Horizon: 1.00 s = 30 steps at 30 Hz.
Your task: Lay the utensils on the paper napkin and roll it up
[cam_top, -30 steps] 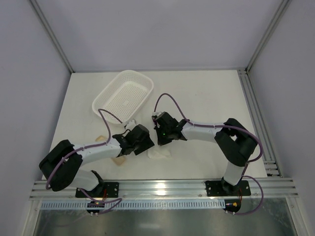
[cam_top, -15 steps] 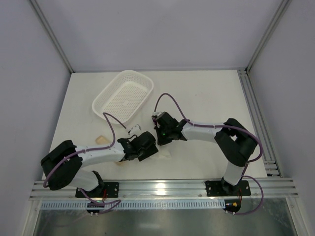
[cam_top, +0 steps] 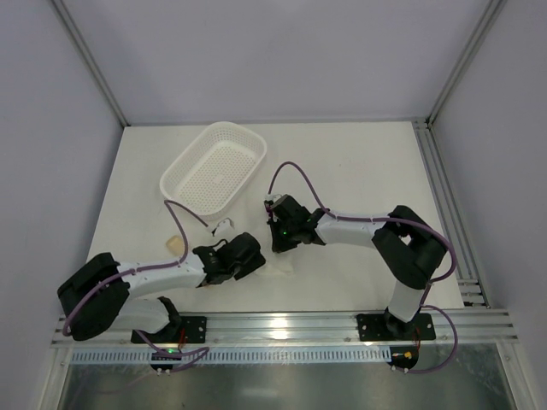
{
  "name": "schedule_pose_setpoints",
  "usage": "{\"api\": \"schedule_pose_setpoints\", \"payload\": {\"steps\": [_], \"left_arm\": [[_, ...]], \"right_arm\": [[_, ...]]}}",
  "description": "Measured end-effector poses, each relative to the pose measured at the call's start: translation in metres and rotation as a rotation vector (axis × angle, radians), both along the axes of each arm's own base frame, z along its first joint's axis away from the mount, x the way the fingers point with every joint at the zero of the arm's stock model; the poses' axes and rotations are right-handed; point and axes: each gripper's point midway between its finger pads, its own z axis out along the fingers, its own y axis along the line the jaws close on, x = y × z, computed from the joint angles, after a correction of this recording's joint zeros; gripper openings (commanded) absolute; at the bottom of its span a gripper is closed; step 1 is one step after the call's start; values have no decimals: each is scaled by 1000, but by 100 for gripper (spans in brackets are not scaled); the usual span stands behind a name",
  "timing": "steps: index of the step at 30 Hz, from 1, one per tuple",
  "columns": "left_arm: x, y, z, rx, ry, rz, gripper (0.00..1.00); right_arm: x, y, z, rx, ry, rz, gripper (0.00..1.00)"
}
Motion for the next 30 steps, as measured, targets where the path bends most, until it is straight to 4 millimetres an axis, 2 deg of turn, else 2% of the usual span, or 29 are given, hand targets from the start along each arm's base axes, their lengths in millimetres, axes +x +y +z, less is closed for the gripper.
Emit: {"api": "schedule_pose_setpoints", "payload": {"steps": [4,10,14,21,30], "left_arm": [[-3,5,11,-39,-31,-2,56],[6,-3,35,-102,-114,-15,55],[7,1,33,-65,-115,-19,55],[17,26,38,87,-128,43,56],[23,48,15,201,-81,66,60]], "right_arm": [[0,1,0,4,0,1,4],[0,2,0,11,0,4,4],[0,2,0,13,0,5,4],[-1,2,0,13,0,6,4],[-1,2,0,13,0,6,4]]}}
